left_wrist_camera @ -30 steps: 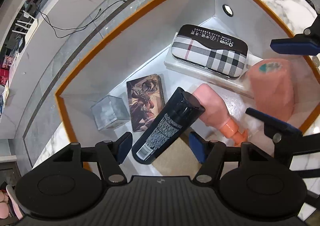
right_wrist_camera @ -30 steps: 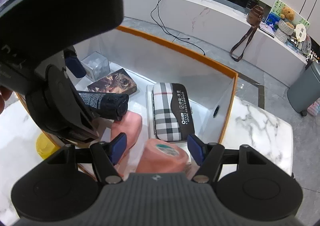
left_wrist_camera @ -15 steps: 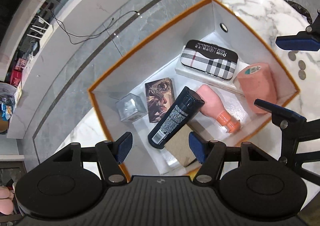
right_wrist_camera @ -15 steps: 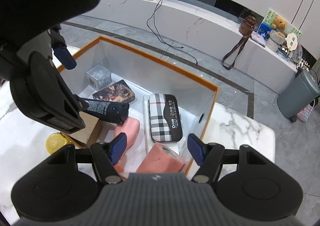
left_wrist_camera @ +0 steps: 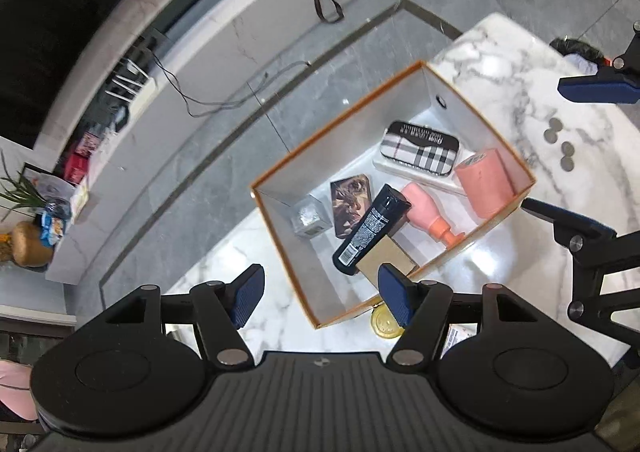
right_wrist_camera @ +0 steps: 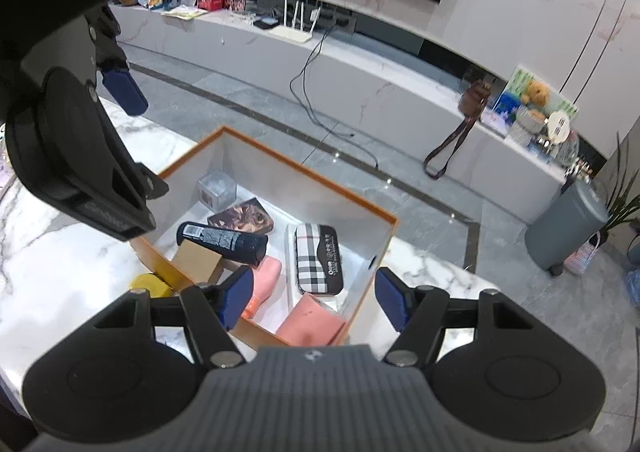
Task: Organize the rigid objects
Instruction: 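Move both tools away from the box toward the tape measure and lotion tube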
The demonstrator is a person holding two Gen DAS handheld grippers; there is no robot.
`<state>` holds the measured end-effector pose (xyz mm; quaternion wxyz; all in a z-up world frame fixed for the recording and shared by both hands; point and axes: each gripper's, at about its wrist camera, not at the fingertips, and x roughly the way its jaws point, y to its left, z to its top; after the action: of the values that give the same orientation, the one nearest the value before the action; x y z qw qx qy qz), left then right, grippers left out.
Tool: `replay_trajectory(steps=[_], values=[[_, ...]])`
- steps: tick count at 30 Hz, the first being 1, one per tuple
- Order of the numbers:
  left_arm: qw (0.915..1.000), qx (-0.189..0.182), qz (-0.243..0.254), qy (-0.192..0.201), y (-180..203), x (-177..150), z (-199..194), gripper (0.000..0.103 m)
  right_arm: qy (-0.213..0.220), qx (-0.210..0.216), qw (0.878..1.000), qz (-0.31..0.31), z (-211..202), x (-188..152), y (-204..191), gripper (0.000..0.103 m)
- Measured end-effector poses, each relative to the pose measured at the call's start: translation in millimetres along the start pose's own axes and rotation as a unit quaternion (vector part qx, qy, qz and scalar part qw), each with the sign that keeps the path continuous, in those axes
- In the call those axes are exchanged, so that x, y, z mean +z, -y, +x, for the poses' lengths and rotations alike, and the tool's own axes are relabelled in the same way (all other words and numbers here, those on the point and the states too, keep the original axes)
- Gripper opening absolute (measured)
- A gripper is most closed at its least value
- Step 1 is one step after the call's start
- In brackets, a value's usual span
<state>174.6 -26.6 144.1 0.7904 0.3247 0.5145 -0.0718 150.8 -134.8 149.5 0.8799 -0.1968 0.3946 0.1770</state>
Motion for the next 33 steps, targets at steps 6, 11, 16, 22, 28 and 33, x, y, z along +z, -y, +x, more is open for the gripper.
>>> replay_trajectory(steps=[6,11,16,22,28,33], values=[[0.9996,0.013,-0.001,0.027,-0.9,-16.7,-47.5,0.079,0.028,-0.015,0.999,-0.015,-56.4,1.3,-9.4,0.08],[0.9988,0.021,-0.001,0.043,0.8,-34.8,-77.8,0.081,0.041,-0.022,0.998,-0.033,-92.3,-2.6,-21.9,0.08],[0.9977,0.014,-0.007,0.066,3.5,-60.5,-94.5,0.086,0.05,-0.02,0.997,-0.047,-115.7,-14.0,-36.0,0.083],[0.9963,-0.009,-0.018,0.083,11.4,-97.3,-84.4,0.088,0.045,-0.011,0.997,-0.057,-116.8,-35.0,-50.2,0.085],[0.9913,-0.049,-0.064,0.104,16.0,-136.4,-48.2,0.088,0.028,0.001,0.998,-0.049,-96.7,-60.4,-57.2,0.087],[0.9854,-0.07,-0.1,0.119,30.2,-168.0,-13.8,0.088,0.011,0.017,1.0,-0.024,-69.2,-86.1,-63.4,0.087]])
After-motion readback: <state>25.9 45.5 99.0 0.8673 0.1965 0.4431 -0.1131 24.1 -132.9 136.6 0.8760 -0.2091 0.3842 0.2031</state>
